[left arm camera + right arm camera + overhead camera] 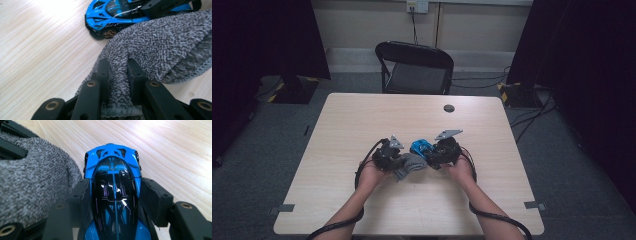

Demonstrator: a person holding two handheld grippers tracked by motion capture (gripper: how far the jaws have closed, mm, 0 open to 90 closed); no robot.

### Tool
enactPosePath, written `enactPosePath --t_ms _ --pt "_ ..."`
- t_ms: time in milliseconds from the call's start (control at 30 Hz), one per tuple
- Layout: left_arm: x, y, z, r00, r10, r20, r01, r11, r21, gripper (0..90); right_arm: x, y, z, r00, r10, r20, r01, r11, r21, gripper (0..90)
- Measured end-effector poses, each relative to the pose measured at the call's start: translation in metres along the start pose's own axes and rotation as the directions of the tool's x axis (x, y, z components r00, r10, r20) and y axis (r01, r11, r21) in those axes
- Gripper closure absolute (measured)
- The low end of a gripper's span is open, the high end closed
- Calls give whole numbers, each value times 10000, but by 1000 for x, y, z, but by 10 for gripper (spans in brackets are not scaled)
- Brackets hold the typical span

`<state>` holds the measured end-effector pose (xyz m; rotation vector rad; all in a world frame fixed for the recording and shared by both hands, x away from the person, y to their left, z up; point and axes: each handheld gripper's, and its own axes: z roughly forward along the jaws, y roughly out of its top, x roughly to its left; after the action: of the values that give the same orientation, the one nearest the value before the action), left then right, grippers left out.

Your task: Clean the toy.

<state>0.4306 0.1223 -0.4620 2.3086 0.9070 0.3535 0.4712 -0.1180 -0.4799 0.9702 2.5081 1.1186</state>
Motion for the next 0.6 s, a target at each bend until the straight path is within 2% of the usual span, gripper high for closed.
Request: enactPosePath --t_ms 600 --pt "17 -5 -6 9977 -475 -494 473 9989 -46 751 0 0 0 10000 -8 -8 8 10000 -31 426"
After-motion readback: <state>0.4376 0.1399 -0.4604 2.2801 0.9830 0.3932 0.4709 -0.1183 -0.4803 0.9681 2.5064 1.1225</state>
